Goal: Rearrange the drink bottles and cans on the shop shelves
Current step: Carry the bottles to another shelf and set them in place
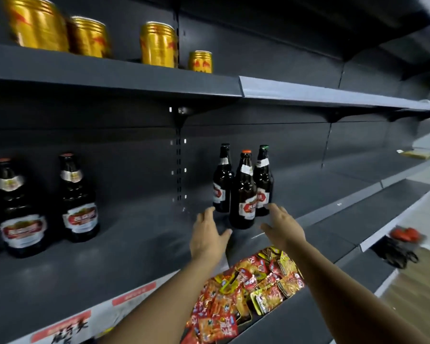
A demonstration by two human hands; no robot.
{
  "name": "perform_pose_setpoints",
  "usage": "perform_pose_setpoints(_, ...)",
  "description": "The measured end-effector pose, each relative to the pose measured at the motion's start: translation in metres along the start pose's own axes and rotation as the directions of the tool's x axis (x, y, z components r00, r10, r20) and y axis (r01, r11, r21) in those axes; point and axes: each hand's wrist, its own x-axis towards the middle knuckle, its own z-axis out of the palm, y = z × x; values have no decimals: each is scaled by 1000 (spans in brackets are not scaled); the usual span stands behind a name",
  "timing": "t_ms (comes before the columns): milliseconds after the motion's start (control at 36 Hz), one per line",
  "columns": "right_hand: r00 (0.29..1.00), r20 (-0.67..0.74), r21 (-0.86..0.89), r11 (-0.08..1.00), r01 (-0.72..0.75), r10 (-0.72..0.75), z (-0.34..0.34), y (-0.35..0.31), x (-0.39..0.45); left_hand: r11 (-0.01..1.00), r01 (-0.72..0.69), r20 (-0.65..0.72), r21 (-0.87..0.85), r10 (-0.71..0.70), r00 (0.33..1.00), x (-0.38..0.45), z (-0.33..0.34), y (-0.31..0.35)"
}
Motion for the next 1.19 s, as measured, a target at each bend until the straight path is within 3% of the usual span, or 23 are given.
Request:
perform_pose_setpoints(139,994,-83,-12,998,-69,68,-7,14,49,970,113,36,-216,-107,994,38,40,30)
perform_pose_setpoints(306,976,-103,152,972,-176,193,-5,31,96,900,194,0,-391,-211,978,65,83,57)
perform_pose_setpoints(528,988,5,391,909,-146,157,13,34,141,889,250,-218,-384,-350,911,82,112,71)
perform_pose_setpoints(667,987,-27,443,887,-131,160,28,27,153,888,240,-251,-392,-354,901,85,113,67)
perform_pose_setpoints(917,976,-150,382,920,-90,157,29,29,147,910,288,-239,-297,-363,901,73,91,60)
perform_pose_setpoints(1194,985,-165,347,938,6,55,21,-8,99,889,258,-356,-377,-396,846,42,25,9)
